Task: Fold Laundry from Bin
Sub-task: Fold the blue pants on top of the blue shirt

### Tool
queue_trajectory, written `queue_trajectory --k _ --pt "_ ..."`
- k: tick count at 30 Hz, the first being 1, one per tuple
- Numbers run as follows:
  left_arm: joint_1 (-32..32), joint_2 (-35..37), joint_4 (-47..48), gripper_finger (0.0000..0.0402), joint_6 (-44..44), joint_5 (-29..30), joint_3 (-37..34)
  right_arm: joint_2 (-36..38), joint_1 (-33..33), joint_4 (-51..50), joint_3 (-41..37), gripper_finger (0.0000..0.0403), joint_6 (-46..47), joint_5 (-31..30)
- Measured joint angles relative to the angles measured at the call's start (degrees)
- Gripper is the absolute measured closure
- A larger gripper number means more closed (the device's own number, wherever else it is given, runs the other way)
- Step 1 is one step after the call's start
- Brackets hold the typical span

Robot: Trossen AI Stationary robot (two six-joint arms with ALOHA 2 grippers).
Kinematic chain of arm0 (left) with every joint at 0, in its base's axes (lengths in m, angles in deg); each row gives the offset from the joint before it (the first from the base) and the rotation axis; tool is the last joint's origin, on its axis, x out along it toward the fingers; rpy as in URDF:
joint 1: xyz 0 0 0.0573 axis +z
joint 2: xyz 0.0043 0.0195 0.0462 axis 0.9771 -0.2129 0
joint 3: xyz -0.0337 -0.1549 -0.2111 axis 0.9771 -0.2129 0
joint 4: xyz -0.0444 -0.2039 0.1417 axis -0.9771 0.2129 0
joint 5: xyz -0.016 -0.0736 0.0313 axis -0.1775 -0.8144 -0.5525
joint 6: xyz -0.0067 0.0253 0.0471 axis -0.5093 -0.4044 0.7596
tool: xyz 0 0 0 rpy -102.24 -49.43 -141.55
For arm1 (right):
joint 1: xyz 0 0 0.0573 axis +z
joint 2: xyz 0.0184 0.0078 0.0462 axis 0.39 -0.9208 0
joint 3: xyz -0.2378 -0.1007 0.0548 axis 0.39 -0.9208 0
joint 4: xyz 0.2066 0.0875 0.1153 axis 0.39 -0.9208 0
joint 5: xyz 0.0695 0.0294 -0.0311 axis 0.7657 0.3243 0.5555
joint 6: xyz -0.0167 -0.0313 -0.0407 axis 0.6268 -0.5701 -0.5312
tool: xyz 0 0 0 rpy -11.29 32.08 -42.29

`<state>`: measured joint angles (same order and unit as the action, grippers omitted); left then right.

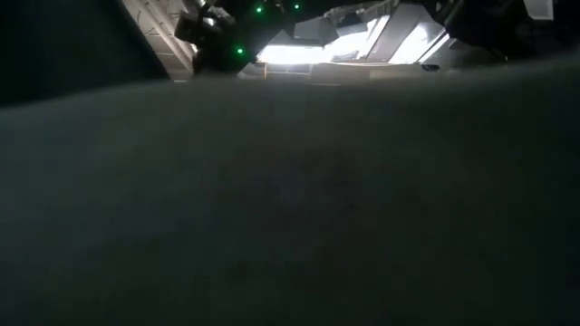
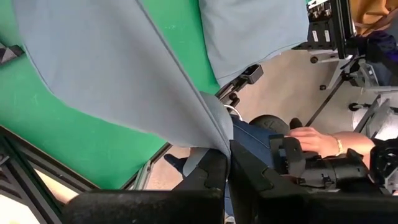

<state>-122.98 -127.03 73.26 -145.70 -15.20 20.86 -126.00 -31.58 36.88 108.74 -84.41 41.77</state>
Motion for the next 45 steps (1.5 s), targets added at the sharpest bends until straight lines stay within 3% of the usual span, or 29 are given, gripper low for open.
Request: queue_trajectory --k 26,33,45 --pt "0.0 0.0 0.0 0.0401 1.8 0.0 0.0 1.2 0.9 -0.9 0.0 0.0256 -0.1 0.4" --pt "0.0 0.0 0.0 0.0401 1.9 0.0 0.0 1.2 1.0 -0.5 0.0 0.0256 5.6 6.3" --pt "0.0 0.0 0.0 0.0401 1.6 0.0 0.0 1.2 0.9 7.4 0.0 0.0256 5.7 1.5"
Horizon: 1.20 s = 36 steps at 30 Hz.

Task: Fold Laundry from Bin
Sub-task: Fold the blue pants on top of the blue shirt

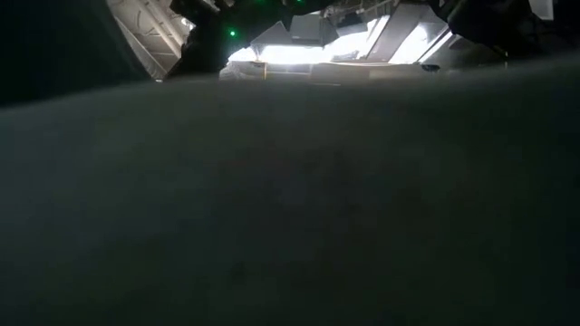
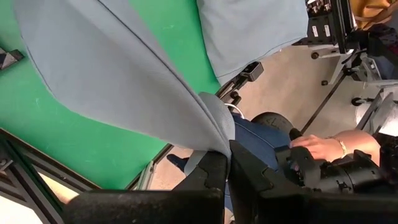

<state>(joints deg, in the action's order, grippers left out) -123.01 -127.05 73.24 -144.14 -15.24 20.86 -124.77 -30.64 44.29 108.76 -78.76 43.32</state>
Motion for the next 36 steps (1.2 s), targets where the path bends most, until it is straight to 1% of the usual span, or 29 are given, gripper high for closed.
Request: queue_trajectory --k 6,11,14,19,22,25,29,32,36 --pt "0.0 0.0 0.0 0.0401 0.0 0.0 0.0 0.0 0.1 1.6 0.0 0.0256 -7.9 -0.1" --pt "0.0 0.0 0.0 0.0401 -0.1 0.0 0.0 1.2 0.2 -1.2 0.0 0.0256 -9.0 -0.1" --pt "0.0 0.0 -0.1 0.0401 -0.2 0.5 0.0 4.5 0.2 -7.1 0.0 0.0256 -10.0 0.0" --pt "0.5 -0.7 -1.4 0.0401 -0.2 3.8 0.0 11.9 0.2 -22.8 0.1 0.0256 -10.4 0.5" --pt "2.1 -1.7 -2.3 0.0401 -0.2 6.4 0.0 15.7 0.4 -31.5 0.0 0.0256 -9.5 0.5" --pt "4.8 -3.2 -2.2 0.0401 0.3 6.9 0.0 19.3 0.9 -38.1 0.0 0.0256 -7.6 0.5" --pt "9.0 -5.9 -2.5 0.0401 4.5 7.6 0.0 22.4 2.9 -44.9 0.1 0.0256 -4.3 0.1" --pt "12.8 -7.8 -5.1 0.0401 8.8 8.5 0.0 23.9 5.7 -49.2 0.1 0.0256 -2.3 0.1" --pt "17.9 -10.3 -11.0 0.0401 19.4 8.7 0.0 24.3 10.9 -56.6 0.0 0.0256 -0.7 0.1"
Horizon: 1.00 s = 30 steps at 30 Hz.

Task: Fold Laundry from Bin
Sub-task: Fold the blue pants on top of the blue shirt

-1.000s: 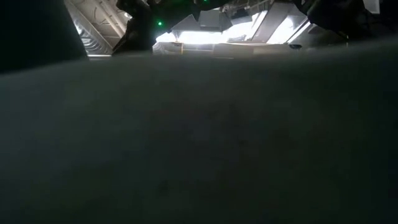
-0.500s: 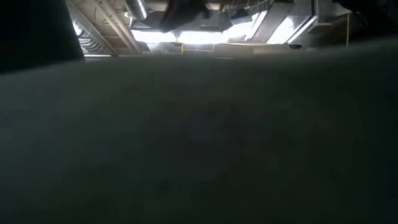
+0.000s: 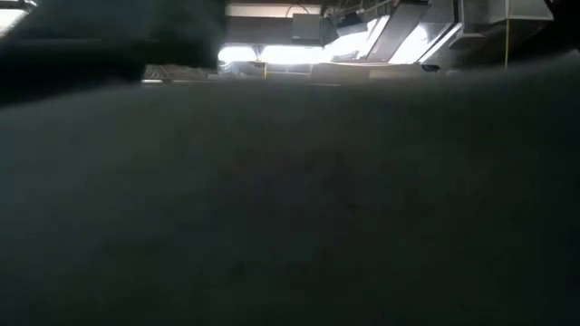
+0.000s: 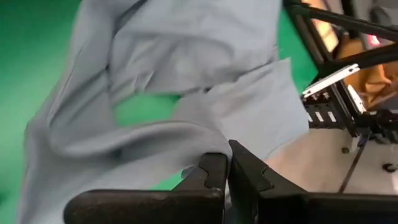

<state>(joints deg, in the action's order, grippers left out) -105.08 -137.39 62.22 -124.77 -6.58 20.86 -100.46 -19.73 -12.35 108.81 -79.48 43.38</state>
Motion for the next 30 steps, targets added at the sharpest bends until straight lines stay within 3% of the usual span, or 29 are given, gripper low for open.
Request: queue_trajectory --k 6,13,16,24,30 --pt "5.6 -5.0 -9.5 0.0401 16.1 -3.2 0.0 -0.1 9.4 -8.1 -0.1 0.0256 2.6 -1.3" --pt "10.0 -13.2 -14.6 0.0401 34.2 -12.3 0.0 4.2 19.9 -7.9 -0.6 0.0256 8.7 -10.0" --pt "11.8 -16.7 -15.7 0.0401 41.0 -13.0 0.0 6.0 23.1 -7.8 -2.8 0.0256 12.8 -14.2" --pt "16.3 -24.2 -16.5 0.0401 47.1 -12.9 0.0 12.5 28.4 -7.6 -19.2 0.0256 30.3 -28.0" --pt "17.3 -28.0 -16.3 0.0382 54.2 -12.5 0.0 13.2 28.8 -4.7 -32.8 0.0256 43.3 -30.5"
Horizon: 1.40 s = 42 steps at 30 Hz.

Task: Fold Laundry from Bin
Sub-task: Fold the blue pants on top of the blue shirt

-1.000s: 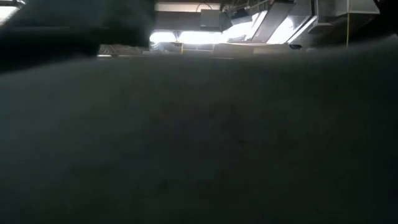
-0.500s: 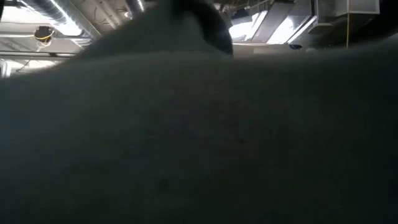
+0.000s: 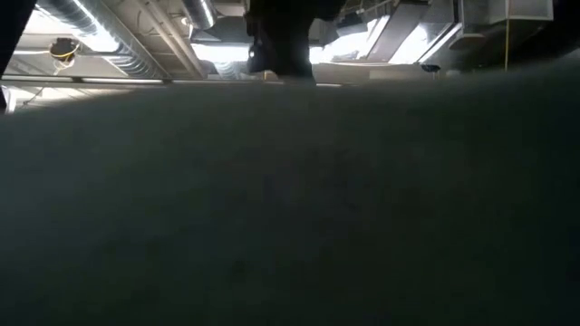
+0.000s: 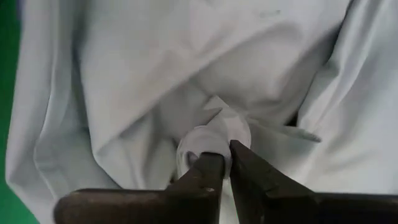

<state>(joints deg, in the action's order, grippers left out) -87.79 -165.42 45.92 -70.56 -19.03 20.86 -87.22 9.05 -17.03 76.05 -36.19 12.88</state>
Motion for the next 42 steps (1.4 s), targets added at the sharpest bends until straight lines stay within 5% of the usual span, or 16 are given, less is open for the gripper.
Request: queue_trajectory --k 9,26,36,42 --pt "0.1 -0.9 0.9 0.0319 9.1 0.0 0.4 0.0 -2.1 13.9 -11.6 0.0256 -2.0 0.5" --pt "-3.5 6.5 24.7 0.0313 14.7 4.7 1.7 0.0 -9.4 41.2 -20.2 0.0256 -12.6 8.1" --pt "-6.3 10.4 24.1 0.0313 16.2 1.4 -15.3 -0.1 -10.3 51.3 -28.6 0.0256 -12.8 13.7" --pt "-5.9 13.6 12.0 0.0313 16.3 -0.3 -29.7 -0.2 -10.3 53.0 -29.3 0.0256 -12.8 14.6"
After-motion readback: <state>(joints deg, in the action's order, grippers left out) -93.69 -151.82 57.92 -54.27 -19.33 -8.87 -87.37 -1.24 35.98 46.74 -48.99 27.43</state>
